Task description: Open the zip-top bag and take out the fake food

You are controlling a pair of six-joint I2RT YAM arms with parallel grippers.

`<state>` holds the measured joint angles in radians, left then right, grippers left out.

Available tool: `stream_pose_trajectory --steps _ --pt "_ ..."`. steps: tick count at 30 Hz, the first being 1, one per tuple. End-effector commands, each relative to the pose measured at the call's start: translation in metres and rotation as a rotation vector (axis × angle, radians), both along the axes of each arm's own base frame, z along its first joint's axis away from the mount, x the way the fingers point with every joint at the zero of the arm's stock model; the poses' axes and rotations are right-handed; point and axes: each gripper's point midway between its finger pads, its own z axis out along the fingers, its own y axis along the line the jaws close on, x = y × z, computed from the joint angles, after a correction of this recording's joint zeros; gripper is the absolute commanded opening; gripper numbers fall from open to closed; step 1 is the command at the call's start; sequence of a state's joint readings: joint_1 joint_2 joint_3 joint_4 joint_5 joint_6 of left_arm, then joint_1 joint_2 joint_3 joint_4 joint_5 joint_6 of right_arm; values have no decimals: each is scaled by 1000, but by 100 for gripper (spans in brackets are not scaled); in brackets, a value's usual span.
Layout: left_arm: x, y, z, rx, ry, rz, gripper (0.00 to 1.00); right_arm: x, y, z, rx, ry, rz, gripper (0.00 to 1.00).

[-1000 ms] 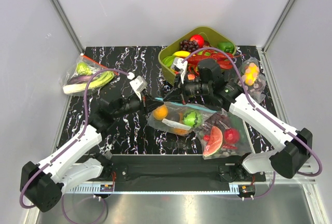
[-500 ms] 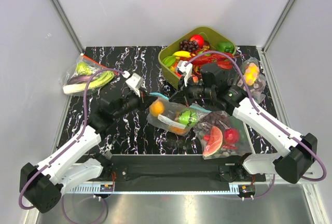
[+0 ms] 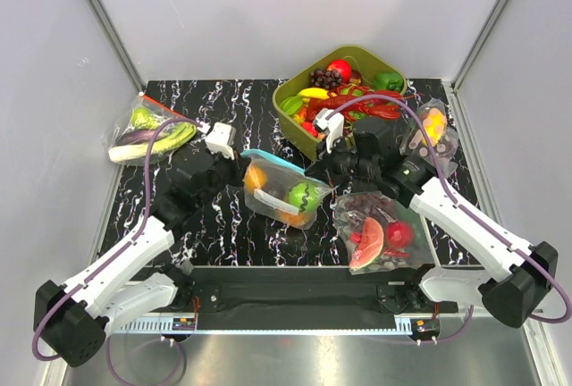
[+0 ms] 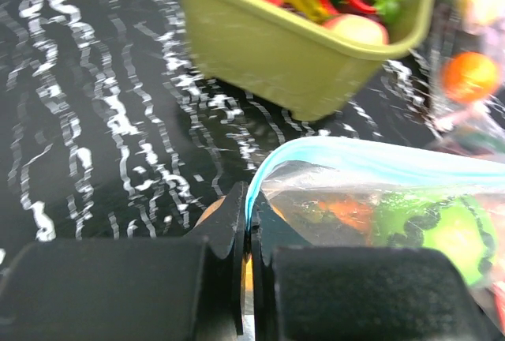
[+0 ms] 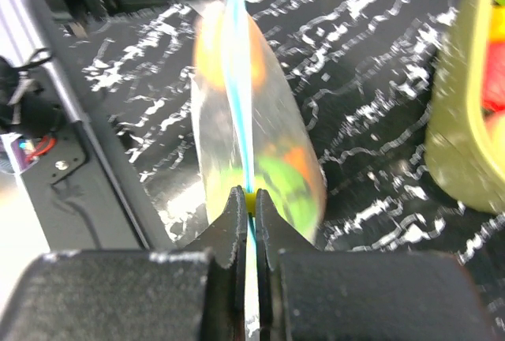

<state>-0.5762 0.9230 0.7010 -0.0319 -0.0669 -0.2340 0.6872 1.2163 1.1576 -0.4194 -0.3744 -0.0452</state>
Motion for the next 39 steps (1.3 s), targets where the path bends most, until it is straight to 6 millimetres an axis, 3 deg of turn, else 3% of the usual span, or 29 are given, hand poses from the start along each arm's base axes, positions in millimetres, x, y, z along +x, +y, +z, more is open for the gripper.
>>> stream_pose_trajectory --steps 1,17,22,23,24,28,39 --pt "20 40 15 23 -53 235 0 2 -27 0 -61 -21 -120 0" --pt "20 62 9 13 -64 353 0 -5 -68 -9 -169 -11 -259 0" --pt "17 54 16 -16 -105 301 0 -10 -74 -6 -180 -12 -258 1" --pt "16 51 18 -23 -117 279 0 -11 -72 -5 -172 -13 -252 6" --pt "14 47 15 -26 -121 253 0 -12 -69 -2 -157 -16 -238 19" --pt "5 23 25 -66 -172 101 0 -5 -60 15 -102 -58 -228 58" --pt "-6 5 31 -61 -212 -8 0 31 -27 60 -32 -229 -165 73"
